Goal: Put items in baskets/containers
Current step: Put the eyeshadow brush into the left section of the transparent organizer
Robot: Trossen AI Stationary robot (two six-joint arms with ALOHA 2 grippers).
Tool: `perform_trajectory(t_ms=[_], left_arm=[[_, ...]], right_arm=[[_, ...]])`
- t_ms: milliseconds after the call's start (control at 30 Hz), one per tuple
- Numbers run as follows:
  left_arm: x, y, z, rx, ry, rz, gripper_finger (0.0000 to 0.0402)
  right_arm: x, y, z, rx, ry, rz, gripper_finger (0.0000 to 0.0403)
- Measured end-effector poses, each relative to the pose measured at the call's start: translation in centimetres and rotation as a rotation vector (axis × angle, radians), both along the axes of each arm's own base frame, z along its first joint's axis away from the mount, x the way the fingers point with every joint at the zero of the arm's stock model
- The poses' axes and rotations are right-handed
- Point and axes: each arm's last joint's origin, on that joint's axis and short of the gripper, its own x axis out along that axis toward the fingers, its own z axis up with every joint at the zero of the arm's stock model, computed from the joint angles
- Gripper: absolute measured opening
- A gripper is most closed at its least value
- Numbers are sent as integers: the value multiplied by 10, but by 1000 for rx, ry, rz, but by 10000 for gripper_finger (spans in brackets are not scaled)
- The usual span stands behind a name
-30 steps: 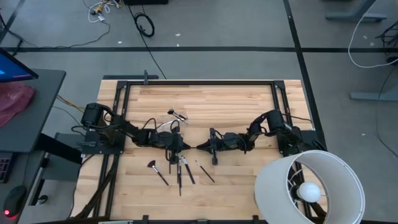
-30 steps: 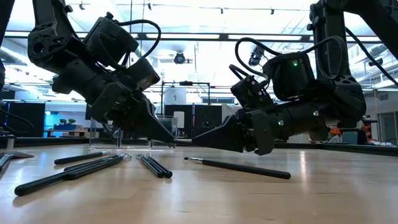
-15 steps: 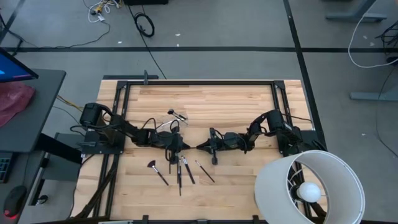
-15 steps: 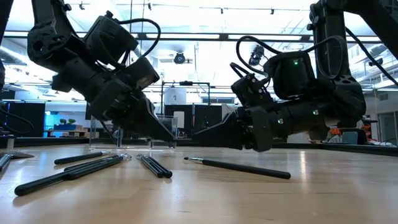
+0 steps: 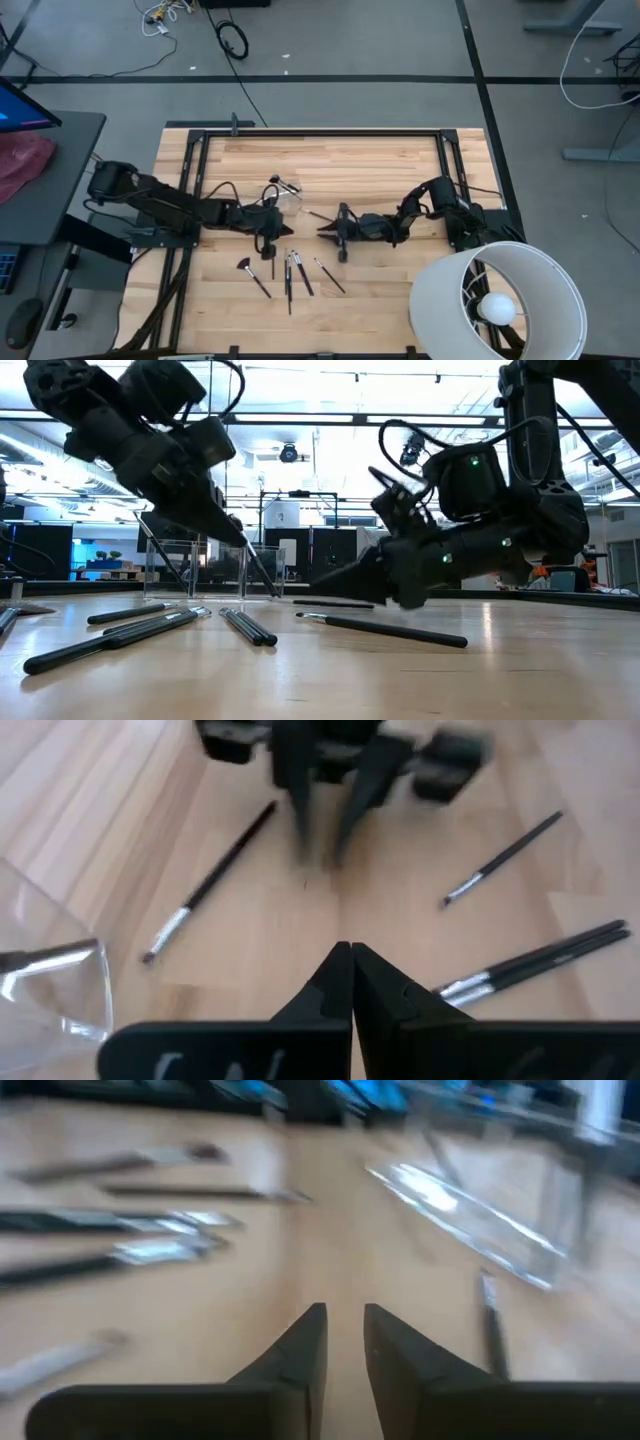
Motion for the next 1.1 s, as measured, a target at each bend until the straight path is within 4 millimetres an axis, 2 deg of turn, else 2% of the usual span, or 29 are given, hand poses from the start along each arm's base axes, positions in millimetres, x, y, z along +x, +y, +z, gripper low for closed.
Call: perform_trajectory(t_ms=[67,167,300,433,533,700,867,967,1100], left_arm=[[1,-2,4,11,-30,-18,1],[1,-1,5,16,-41,-21,1],[1,1,4,19,-37,-2,1],[1,-1,4,19,-38,-9,2],[1,-3,4,19,-38,-18,2],[0,-6,4,19,-38,-29,2],[0,-8,4,19,-38,-41,2],[0,-9,4,19,-38,-46,2],[0,-9,4,18,-38,-45,3]], right_arm=[[-1,-6,-3,-27,30,-70,73],[1,-12,5,-80,17,-74,73],[5,-17,40,-154,-51,-61,73],[0,-35,69,-214,40,-156,74],[-6,-51,80,-151,108,-218,84],[-11,-79,77,-93,158,-150,130],[-16,-114,58,0,211,-68,191],[-10,-131,46,72,214,9,214],[8,-149,25,93,234,15,222]])
